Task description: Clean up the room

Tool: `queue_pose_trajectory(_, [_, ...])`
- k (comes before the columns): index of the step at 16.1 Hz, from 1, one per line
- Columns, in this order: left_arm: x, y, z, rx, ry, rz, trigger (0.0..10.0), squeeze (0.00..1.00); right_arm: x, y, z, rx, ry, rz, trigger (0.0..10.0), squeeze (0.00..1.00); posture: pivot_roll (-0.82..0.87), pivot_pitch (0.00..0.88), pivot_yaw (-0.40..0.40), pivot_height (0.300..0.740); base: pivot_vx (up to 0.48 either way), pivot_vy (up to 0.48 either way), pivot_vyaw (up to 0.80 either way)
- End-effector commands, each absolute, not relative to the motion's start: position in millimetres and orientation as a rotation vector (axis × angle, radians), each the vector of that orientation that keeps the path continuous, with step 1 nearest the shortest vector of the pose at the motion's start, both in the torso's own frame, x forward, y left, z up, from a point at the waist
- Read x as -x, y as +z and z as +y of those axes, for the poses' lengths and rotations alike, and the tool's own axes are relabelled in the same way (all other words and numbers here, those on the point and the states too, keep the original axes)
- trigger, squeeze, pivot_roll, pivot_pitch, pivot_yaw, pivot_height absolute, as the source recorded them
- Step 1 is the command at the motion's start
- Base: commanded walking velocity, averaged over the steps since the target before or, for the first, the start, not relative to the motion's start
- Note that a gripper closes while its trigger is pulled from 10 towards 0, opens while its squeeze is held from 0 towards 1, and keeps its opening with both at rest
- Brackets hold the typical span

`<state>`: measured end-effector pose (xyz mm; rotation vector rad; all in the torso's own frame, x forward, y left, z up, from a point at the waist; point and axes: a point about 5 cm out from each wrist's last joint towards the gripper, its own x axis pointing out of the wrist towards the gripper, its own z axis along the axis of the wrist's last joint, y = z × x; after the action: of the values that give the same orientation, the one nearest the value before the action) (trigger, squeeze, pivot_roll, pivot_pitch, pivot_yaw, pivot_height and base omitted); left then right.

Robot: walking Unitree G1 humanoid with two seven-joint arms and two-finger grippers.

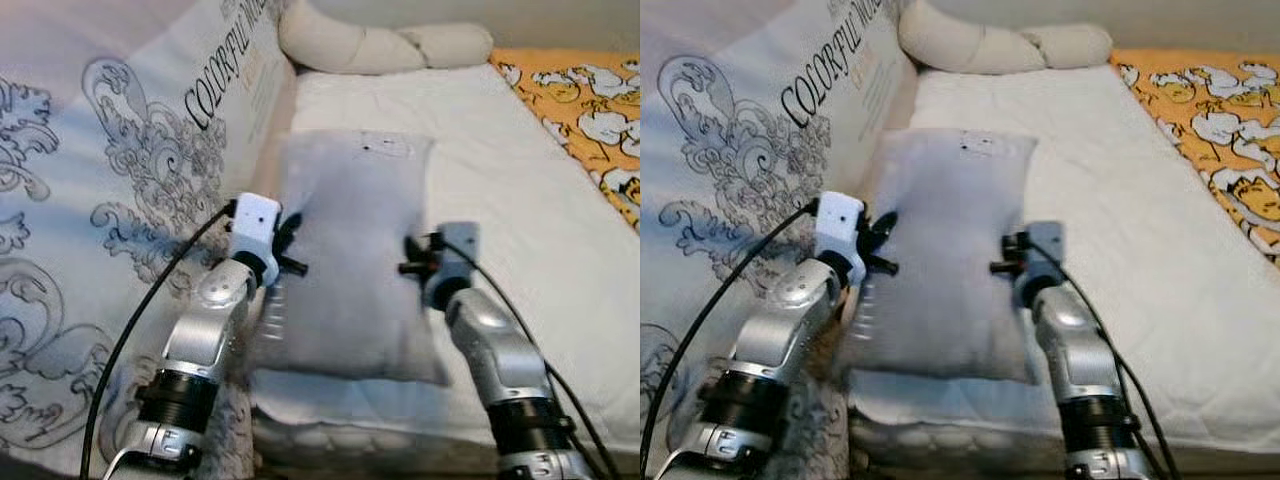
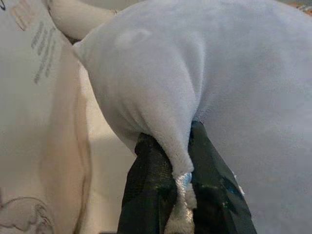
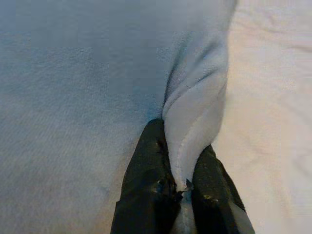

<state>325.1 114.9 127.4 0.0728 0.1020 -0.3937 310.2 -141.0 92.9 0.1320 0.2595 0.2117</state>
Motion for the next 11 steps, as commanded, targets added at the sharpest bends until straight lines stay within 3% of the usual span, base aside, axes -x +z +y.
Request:
queue_pose_trajectory(1, [-330, 140, 130, -0.089, -0.339, 0.052, 10.0, 0.0, -312, 95, -134, -0.141, 0.223, 0.257, 10.0, 0.0, 0.0, 0.0, 0.032, 0.74, 0.322, 0.0, 0.0])
queue_pose_trajectory(4, [-330, 140, 129, -0.094, -0.341, 0.056, 10.0, 0.0, -312, 95, -134, -0.143, 0.221, 0.261, 10.0, 0.0, 0.0, 0.0, 0.034, 0.74, 0.305, 0.0, 0.0])
queue_pose_trajectory(7, [-329, 139, 127, -0.116, -0.353, 0.052, 10.0, 0.0, -311, 93, -135, -0.16, 0.218, 0.27, 10.0, 0.0, 0.0, 0.0, 0.037, 0.74, 0.0, 0.0, 0.0])
queue_pose_trajectory(8, [-329, 137, 126, -0.122, -0.356, 0.055, 10.0, 0.0, -311, 92, -137, -0.183, 0.194, 0.276, 10.0, 1.0, 0.0, 0.0, 0.037, 0.74, 0.0, 0.0, 0.0])
queue_pose_trajectory(11, [-335, 130, 122, -0.176, -0.364, 0.09, 10.0, 0.0, -314, 88, -153, -0.176, 0.103, 0.285, 10.0, 1.0, 0.0, 0.0, 0.038, 0.74, 0.0, 0.0, 0.0])
